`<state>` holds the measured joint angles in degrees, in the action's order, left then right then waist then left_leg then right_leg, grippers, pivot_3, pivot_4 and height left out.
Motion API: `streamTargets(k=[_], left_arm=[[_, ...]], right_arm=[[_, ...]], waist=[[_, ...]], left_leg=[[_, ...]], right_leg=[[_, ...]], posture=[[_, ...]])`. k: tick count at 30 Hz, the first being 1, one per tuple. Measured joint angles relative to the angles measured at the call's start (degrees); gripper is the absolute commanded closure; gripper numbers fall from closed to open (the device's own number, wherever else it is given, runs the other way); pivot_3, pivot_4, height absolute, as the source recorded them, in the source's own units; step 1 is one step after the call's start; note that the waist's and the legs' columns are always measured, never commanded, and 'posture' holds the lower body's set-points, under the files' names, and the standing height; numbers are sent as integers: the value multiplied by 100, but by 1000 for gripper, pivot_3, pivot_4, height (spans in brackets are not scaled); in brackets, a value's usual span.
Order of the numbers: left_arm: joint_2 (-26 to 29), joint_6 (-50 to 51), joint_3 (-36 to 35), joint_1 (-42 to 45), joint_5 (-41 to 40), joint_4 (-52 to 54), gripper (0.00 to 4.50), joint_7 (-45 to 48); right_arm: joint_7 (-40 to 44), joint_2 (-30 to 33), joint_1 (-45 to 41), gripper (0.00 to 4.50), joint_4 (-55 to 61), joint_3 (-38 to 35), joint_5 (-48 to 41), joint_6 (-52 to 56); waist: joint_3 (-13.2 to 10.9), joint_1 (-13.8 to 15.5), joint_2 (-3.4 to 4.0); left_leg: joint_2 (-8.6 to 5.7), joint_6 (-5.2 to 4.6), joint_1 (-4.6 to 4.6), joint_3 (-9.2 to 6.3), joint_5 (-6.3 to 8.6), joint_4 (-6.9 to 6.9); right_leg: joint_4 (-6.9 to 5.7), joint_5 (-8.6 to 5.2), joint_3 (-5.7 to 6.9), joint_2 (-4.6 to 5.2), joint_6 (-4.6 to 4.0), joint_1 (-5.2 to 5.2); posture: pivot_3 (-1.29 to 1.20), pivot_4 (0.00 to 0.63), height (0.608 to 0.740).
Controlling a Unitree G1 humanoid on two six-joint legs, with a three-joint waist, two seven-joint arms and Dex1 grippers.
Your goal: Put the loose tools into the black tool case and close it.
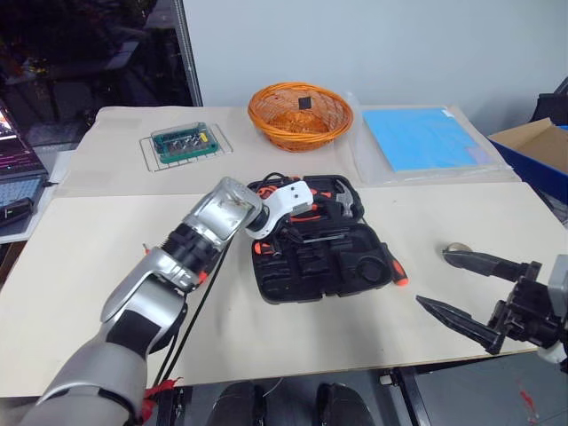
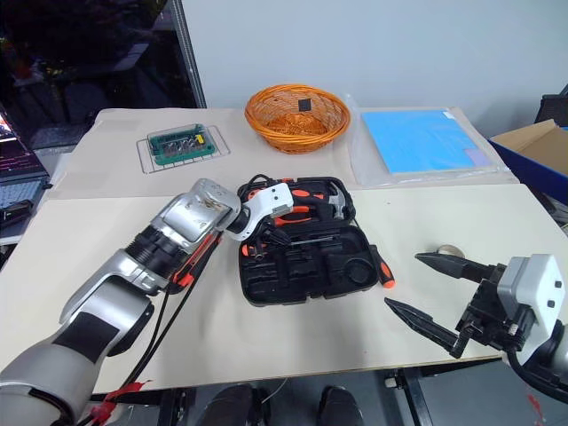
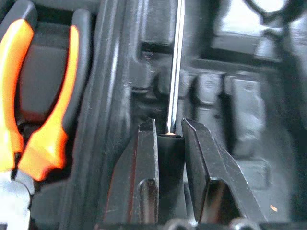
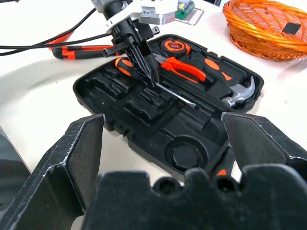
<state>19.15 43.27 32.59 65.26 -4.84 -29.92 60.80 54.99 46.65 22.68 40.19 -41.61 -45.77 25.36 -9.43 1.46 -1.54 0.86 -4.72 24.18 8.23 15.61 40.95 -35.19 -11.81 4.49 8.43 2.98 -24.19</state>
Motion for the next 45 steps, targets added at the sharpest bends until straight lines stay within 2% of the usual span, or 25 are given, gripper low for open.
streamTargets(k=[3, 7, 10, 15, 18, 21, 26, 28, 34, 40, 43, 45], left_arm=[[-248, -196, -15, 123, 107, -356, 4135, -91], [-312, -344, -20, 169, 255, -507, 4135, -101], [-286, -775, 5, 152, 466, -596, 2771, -57], [22, -915, -61, 99, 563, -443, 1176, -12], [476, -592, -476, -200, 381, 262, 1176, 217], [514, -40, -1197, -439, -108, 1010, 1926, 195], [111, -116, -1901, -1197, -379, 1499, 3911, -551], [-141, -290, -2057, -1557, -375, 1525, 4486, -969], [-561, -982, -2097, -2245, -31, 1479, 4486, -2102], [-590, -1207, -1718, -2307, 316, 1366, 4486, -2325], [-547, -1332, -1692, -2437, 347, 1420, 4486, -2356], [-559, -1526, -1825, -2606, 264, 1471, 4486, -2354]], right_arm=[[70, 77, -98, 0, -32, -11, 0, 0], [101, 95, -170, 0, -31, -10, 1, 0], [99, 97, -273, 0, -31, 30, 2, 0], [99, 97, -358, 0, -25, 49, 2, 1], [92, 99, -374, 0, -28, 74, 3, 3], [70, 101, -433, 0, -33, 149, 7, 3], [-24, 99, -505, 0, -30, 309, 12, 3], [-60, 99, -555, 0, -29, 335, 11, 3], [-191, 95, -588, 0, -12, 491, 11, 4], [-242, 95, -423, 0, 74, 488, -3, 23], [-276, 96, -304, 0, 76, 479, 4, 86], [-372, 92, -190, 0, 75, 472, 28, 143]], waist=[[0, 16, 0], [0, 14, 0], [0, 6, 0], [1, -47, 2], [0, -96, 4], [1, -44, 6], [3, -4, 9], [3, -3, 8], [3, 2, 8], [24, 31, 24], [37, 24, 39], [41, 2, 46]], left_leg=[[-1, -19, 3, -2, 12, 8], [-1, -25, 3, -3, 15, 14], [1, -50, 3, -4, 30, 24], [5, -54, 4, -4, 30, 36], [7, -20, 7, -2, 10, 34], [2, -20, 10, -10, 10, 37], [-4, -24, 10, -9, 13, 47], [-4, -24, 10, -9, 13, 47], [-4, -24, 8, -9, 13, 47], [-2, -29, -20, -11, 18, 46], [3, -69, -73, -13, 49, 38], [5, -38, -101, -13, 75, 28]], right_leg=[[2, 6, -1, 4, 7, 2], [1, 14, -4, 6, 10, 3], [1, 24, -7, 6, 7, 3], [-5, 29, -15, 6, 6, 0], [-12, 29, -22, 5, 6, -8], [-9, 27, -20, 7, 10, 0], [-1, 28, -24, 8, 22, 9], [-2, 28, -23, 8, 22, 9], [-2, 30, -23, 8, 21, 11], [3, 36, -23, 9, 19, 38], [17, 36, -23, 13, 18, 85], [22, 35, -24, 23, 18, 91]], posture=[[0, 150, 740], [0, 150, 740], [0, 150, 740], [0, 150, 740], [0, 150, 740], [0, 150, 740], [0, 150, 740], [0, 150, 740], [0, 150, 740], [0, 150, 740], [0, 150, 740], [0, 150, 740]])
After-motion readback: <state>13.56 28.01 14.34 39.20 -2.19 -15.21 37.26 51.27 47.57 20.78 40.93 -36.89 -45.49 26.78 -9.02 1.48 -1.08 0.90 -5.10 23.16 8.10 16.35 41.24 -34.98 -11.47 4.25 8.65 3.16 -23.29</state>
